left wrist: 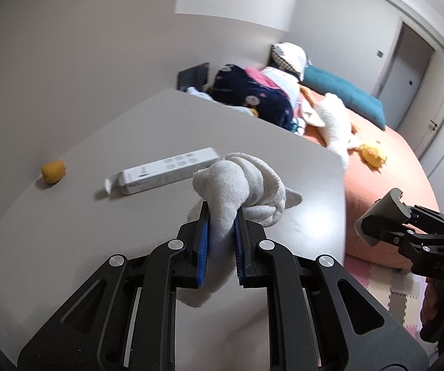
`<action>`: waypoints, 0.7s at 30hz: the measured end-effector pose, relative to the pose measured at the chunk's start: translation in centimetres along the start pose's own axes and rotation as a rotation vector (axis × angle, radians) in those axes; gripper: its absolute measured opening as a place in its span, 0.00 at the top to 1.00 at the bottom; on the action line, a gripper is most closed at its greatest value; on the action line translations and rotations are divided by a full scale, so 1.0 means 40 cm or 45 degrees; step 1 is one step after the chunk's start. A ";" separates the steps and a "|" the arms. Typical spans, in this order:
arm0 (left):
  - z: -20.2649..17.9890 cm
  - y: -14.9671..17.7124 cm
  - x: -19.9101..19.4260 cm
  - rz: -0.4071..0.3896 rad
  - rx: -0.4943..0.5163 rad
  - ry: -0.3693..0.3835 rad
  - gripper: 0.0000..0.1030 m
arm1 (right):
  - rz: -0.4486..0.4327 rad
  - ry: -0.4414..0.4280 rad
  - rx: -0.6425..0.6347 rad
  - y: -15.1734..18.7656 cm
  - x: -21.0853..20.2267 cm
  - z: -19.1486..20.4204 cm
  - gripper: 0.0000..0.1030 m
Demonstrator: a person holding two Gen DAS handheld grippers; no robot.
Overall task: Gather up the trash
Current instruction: 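Carry the cloth and foam piece over the black bin and open both tools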
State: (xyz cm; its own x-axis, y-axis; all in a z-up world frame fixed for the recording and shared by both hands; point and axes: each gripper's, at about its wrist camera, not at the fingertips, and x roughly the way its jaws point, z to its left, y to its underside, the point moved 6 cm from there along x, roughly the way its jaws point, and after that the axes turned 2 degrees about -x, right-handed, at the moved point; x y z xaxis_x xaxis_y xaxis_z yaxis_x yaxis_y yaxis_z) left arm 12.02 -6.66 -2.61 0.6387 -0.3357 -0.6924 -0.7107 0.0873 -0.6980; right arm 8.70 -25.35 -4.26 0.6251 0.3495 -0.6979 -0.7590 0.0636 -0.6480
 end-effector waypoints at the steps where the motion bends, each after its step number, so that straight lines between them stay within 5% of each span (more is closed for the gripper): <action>1: -0.011 0.002 -0.002 0.000 0.009 0.008 0.87 | -0.008 0.007 0.006 0.006 -0.014 -0.007 0.37; 21: -0.310 0.050 -0.042 0.027 0.243 0.220 0.87 | -0.117 0.164 0.152 0.140 -0.249 -0.157 0.37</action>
State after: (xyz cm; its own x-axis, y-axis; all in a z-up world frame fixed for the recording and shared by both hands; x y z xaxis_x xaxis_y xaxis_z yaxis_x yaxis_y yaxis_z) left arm 5.87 -17.56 -0.58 0.5529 -0.4854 -0.6772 -0.6445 0.2660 -0.7169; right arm -0.66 -34.35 -2.85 0.7049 0.2152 -0.6759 -0.7093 0.2027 -0.6751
